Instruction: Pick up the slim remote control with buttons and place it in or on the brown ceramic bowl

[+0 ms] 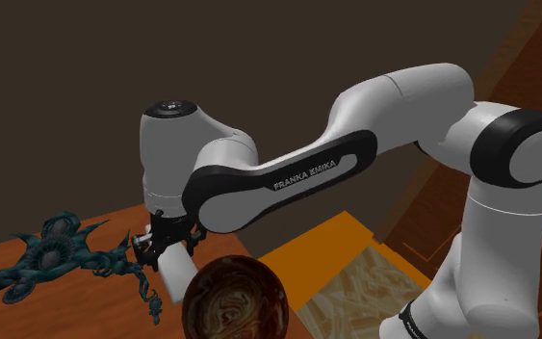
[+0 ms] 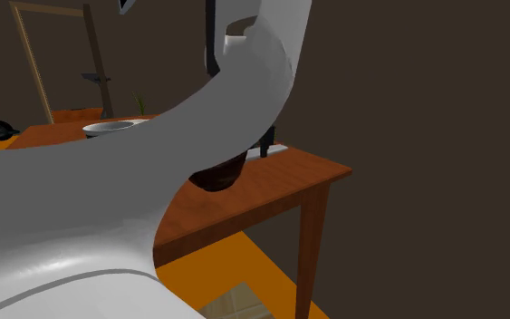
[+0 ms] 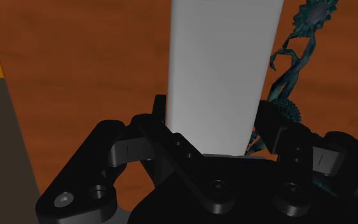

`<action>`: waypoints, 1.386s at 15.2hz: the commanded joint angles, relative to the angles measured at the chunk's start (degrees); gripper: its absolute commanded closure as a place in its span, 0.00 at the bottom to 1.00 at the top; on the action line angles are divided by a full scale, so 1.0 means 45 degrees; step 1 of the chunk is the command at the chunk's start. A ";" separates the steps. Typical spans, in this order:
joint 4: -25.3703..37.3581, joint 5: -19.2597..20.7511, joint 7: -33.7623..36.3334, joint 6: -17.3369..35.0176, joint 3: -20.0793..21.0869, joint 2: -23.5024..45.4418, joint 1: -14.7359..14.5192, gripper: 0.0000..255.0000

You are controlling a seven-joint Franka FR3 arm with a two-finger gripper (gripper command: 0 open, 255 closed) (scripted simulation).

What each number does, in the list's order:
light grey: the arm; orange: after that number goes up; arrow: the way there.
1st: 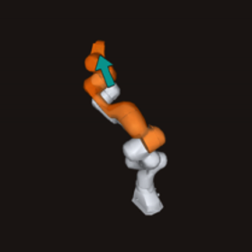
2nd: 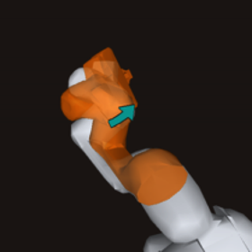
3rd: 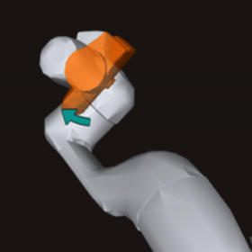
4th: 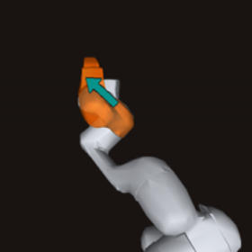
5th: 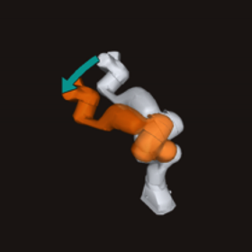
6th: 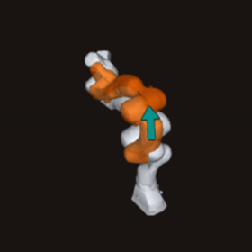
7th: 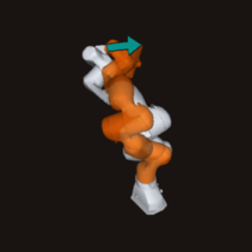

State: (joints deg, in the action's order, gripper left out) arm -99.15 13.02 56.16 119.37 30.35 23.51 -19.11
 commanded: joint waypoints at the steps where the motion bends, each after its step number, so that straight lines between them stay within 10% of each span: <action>1: 0.0217 -0.0080 -0.0033 -0.0309 0.0046 -0.0107 -0.0004 1.00; 21: 0.2591 -0.0656 -0.0421 -0.3373 0.0325 -0.0924 0.0007 1.00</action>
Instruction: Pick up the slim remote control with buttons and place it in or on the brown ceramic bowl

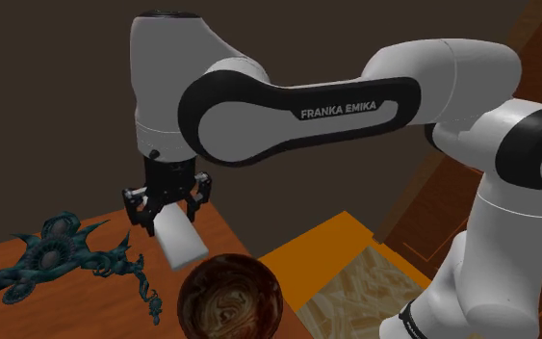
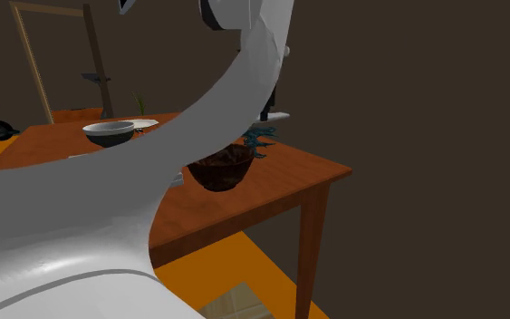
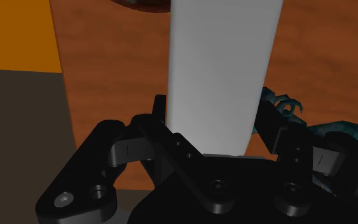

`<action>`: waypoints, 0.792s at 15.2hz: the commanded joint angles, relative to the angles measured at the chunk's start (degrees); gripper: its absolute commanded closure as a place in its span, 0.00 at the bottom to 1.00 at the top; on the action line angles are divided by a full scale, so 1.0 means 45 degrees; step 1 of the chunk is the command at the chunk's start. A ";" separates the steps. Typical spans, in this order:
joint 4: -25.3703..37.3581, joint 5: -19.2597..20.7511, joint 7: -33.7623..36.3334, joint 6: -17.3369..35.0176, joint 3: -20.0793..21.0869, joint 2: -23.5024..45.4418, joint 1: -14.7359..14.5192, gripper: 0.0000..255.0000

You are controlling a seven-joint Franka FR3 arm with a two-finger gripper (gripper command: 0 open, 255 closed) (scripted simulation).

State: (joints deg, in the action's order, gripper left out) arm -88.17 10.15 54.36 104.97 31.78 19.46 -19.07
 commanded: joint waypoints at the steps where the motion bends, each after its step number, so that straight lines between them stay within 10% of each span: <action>1: 0.0310 -0.0029 -0.0030 -0.0339 0.0015 -0.0034 -0.0015 1.00; 12: -0.4460 -0.2388 0.0120 0.0708 0.0728 -0.4432 0.0322 1.00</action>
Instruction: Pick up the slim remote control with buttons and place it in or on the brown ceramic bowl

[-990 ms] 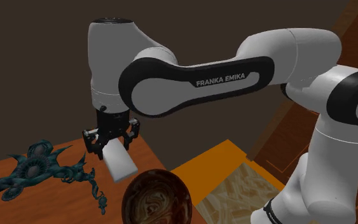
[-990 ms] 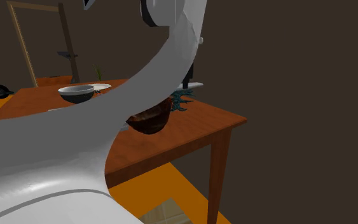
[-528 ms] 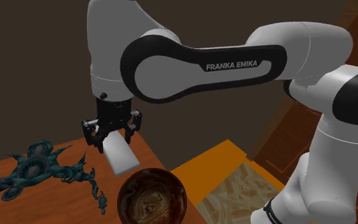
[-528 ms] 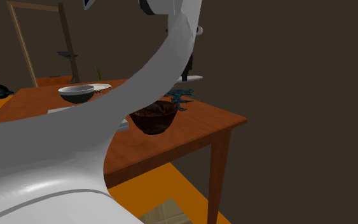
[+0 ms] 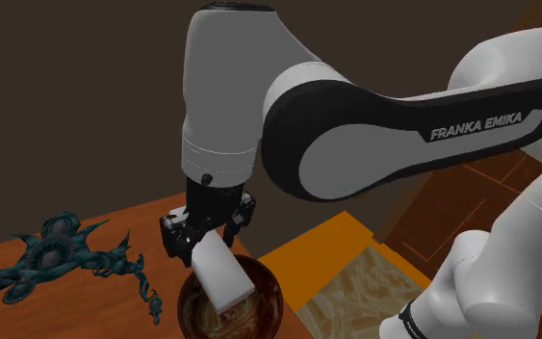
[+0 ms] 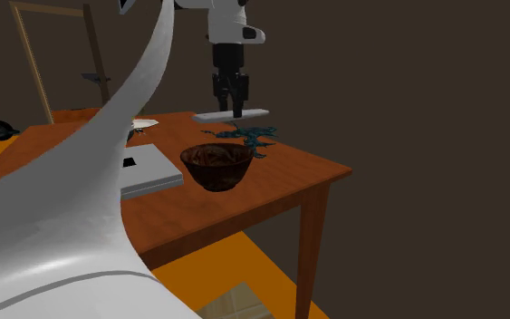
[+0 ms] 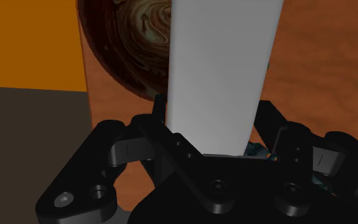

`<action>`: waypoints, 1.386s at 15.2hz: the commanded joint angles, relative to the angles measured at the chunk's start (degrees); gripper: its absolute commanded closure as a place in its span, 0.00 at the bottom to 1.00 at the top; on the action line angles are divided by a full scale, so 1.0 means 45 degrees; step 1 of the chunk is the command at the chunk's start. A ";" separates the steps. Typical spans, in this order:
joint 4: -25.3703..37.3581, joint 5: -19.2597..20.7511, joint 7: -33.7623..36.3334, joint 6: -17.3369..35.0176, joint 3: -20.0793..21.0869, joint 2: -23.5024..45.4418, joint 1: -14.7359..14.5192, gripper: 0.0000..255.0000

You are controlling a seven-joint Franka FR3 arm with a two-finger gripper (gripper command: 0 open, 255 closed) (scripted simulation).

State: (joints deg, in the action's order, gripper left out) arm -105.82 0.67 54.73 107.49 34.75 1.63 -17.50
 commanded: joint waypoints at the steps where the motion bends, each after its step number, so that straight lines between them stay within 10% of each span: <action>1: -0.0976 -0.0564 0.0035 0.0206 0.0111 -0.0934 -0.0074 1.00; 21: -0.4030 -0.1080 0.0337 0.2715 0.0456 -0.1614 -0.0384 1.00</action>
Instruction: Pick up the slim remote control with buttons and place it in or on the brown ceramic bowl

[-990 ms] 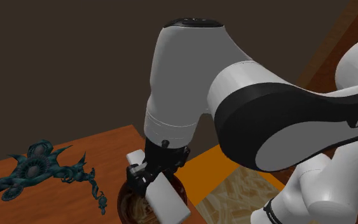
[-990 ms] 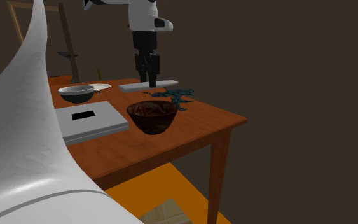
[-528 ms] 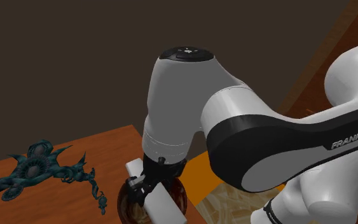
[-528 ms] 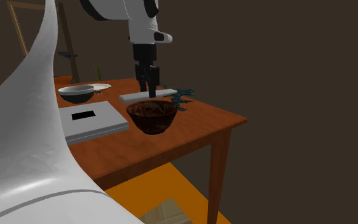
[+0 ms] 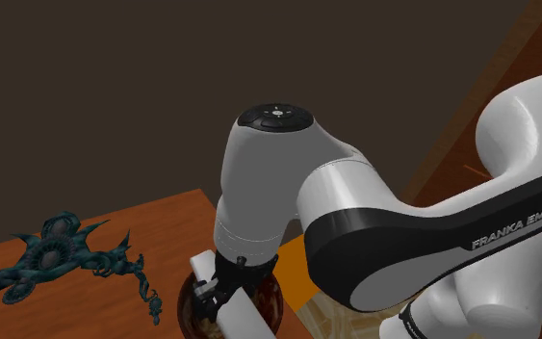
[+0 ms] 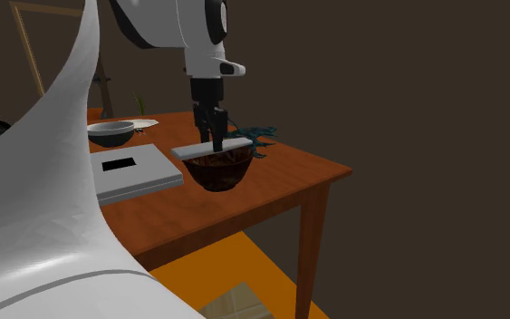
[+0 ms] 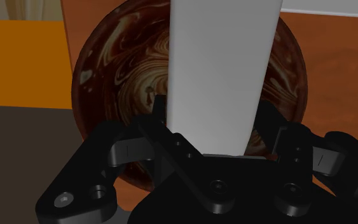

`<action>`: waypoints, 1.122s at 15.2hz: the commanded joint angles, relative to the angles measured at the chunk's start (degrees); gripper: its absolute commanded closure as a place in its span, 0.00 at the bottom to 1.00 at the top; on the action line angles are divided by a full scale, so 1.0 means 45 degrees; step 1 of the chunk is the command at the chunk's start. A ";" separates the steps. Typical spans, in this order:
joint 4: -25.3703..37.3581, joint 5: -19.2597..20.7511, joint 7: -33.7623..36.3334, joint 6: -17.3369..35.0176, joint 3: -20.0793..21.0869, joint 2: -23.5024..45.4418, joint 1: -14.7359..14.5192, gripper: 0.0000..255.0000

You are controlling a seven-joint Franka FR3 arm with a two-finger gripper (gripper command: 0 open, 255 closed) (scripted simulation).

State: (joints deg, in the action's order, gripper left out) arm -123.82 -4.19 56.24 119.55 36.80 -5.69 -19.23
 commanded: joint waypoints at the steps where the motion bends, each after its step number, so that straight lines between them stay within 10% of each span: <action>1: -0.0032 0.0000 0.0000 0.0033 0.0001 0.0013 0.0000 1.00; 5: -0.0032 0.0000 0.0000 0.0033 0.0001 0.0014 -0.0001 1.00; 6: -0.0032 0.0001 0.0004 0.0035 0.0003 0.0016 -0.0002 0.00; 17: 0.1101 -0.0303 -0.0246 -0.1597 -0.0180 -0.0575 0.0024 0.00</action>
State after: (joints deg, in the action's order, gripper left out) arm -119.17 -5.46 55.26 112.89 36.08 -8.09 -19.15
